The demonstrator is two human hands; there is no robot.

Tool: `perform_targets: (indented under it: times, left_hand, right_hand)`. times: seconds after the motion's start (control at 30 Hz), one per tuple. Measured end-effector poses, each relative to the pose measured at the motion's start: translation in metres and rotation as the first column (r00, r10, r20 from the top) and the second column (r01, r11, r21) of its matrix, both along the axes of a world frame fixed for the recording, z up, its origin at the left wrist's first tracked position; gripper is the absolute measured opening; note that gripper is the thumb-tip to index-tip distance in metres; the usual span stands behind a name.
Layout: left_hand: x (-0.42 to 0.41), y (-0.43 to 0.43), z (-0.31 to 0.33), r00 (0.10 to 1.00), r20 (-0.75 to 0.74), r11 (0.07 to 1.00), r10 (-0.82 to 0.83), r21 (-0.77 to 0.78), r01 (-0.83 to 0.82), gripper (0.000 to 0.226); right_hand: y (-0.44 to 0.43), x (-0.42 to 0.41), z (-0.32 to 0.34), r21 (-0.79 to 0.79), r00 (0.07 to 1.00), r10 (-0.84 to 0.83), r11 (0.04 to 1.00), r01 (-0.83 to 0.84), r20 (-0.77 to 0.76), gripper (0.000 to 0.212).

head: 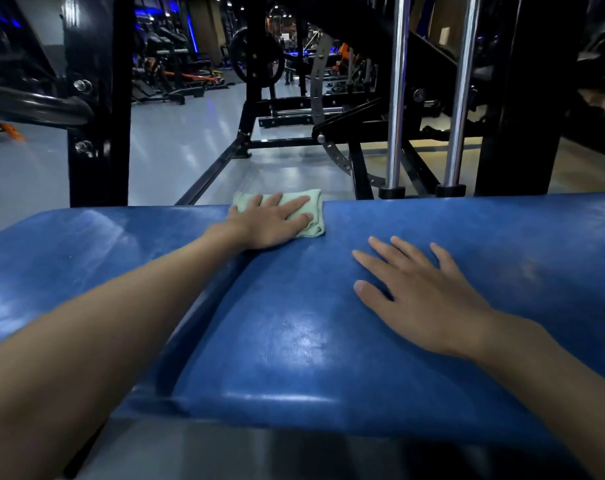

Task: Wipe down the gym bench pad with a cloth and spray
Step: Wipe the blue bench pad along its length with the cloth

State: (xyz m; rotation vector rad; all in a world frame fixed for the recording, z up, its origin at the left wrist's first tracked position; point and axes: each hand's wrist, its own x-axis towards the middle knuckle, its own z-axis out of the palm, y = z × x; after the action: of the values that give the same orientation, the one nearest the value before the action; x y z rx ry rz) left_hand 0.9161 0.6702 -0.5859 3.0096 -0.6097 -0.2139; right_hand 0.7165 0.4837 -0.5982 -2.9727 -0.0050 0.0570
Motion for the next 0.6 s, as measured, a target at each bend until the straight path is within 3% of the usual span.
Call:
perform_targets:
  times: [0.27, 0.47, 0.6]
  left_hand:
    - [-0.018, 0.008, -0.003, 0.999, -0.007, 0.999, -0.049, -0.023, 0.049, 0.057]
    - [-0.115, 0.044, -0.007, 0.985, 0.054, 0.987, -0.161, 0.003, 0.161, 0.056]
    - [-0.186, 0.075, -0.006, 0.974, 0.094, 0.978, -0.207, 0.022, 0.206, 0.070]
  right_hand:
    - [0.003, -0.001, 0.004, 0.034, 0.999, -0.043, 0.999, 0.042, 0.022, 0.062]
    - [0.005, -0.002, 0.005, 0.059, 0.998, -0.061, 0.996, 0.060, 0.023, 0.060]
    - [0.007, 0.003, 0.010, 0.033, 0.994, -0.103, 0.994, 0.102, 0.025, 0.057]
